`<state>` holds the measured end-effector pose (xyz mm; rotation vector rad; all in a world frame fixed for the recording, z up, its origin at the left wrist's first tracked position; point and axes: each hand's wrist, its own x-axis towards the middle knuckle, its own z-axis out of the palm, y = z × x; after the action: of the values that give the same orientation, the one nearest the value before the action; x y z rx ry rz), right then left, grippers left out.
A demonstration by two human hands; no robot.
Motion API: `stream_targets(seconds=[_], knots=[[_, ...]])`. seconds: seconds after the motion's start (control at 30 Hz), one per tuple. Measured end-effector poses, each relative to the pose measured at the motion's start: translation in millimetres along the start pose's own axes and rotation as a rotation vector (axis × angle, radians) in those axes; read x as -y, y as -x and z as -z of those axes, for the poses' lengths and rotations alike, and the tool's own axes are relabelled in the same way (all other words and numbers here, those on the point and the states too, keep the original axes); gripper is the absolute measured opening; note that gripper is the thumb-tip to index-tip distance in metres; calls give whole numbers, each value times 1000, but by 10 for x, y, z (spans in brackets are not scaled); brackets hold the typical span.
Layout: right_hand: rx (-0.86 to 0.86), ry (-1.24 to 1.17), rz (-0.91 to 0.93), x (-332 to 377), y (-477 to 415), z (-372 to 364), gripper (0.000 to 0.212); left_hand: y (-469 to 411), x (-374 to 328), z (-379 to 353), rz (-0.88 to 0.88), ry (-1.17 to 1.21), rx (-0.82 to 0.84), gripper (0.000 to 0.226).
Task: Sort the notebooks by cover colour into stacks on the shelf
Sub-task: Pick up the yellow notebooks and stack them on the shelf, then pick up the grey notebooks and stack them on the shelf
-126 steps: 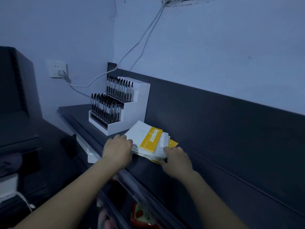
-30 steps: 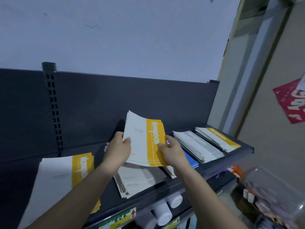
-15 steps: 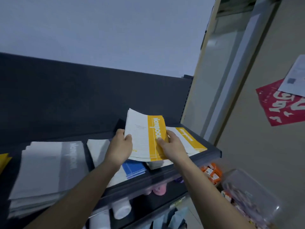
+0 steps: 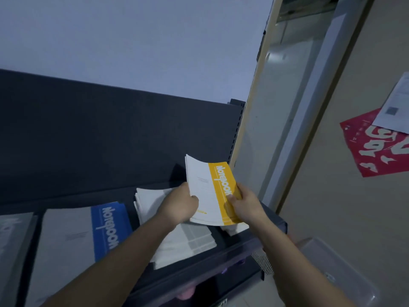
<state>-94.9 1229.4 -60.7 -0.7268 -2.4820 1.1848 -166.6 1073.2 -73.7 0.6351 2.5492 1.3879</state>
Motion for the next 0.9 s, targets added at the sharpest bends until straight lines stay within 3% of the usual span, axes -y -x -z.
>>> stream_targets(seconds=[0.27, 0.43, 0.73, 0.9], knots=[[-10, 214, 50, -433, -625, 75, 24, -479, -35, -465, 64, -229, 102, 49], [9, 365, 111, -655, -808, 111, 24, -505, -33, -691, 92, -386, 155, 51], [17, 601, 222, -911, -930, 161, 36, -436, -174, -831, 125, -639, 68, 33], [19, 654, 400, -702, -928, 155, 42, -245, -213, -724, 100, -629, -121, 32]])
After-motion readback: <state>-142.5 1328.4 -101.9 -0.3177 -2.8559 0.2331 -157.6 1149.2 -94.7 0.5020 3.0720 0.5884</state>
